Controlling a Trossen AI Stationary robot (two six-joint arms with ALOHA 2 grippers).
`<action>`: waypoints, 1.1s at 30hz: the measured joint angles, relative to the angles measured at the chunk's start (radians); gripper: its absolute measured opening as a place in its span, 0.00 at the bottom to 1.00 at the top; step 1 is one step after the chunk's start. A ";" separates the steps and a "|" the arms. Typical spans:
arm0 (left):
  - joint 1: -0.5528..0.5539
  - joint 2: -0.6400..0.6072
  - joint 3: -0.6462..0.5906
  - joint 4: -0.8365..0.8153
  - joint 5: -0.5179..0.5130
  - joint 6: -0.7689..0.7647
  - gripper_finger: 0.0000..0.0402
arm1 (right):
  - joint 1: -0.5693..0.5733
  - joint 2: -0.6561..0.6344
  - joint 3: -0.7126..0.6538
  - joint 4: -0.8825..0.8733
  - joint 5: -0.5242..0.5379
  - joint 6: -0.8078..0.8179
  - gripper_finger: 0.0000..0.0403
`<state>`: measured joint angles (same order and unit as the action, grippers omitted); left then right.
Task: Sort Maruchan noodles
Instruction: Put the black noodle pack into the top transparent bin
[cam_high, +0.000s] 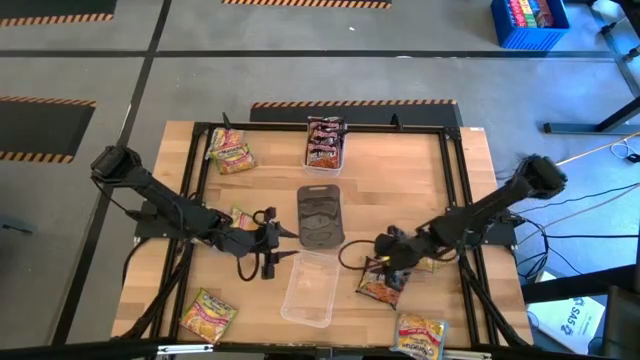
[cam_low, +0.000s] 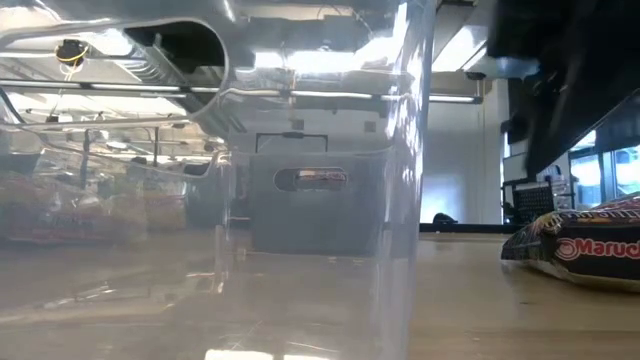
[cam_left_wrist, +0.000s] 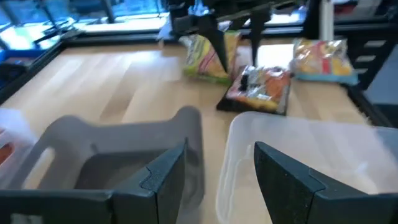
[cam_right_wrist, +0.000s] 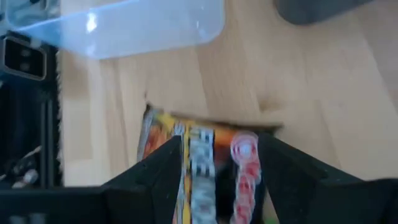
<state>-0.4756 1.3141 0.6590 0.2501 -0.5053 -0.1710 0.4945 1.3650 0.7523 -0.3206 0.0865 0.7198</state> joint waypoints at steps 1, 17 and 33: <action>0.005 0.017 0.001 0.039 0.019 0.013 0.45 | 0.006 -0.025 0.000 -0.034 0.007 0.007 0.48; 0.043 0.511 0.524 -0.037 0.186 0.171 0.45 | -0.130 -0.114 -0.179 0.041 -0.148 0.032 0.48; 0.087 0.945 0.967 -0.110 0.335 0.212 0.45 | -0.141 -0.018 -0.192 0.076 -0.196 0.087 0.71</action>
<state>-0.3882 2.2591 1.6258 0.1402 -0.1698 0.0407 0.3534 1.3474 0.5602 -0.2449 -0.1093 0.8065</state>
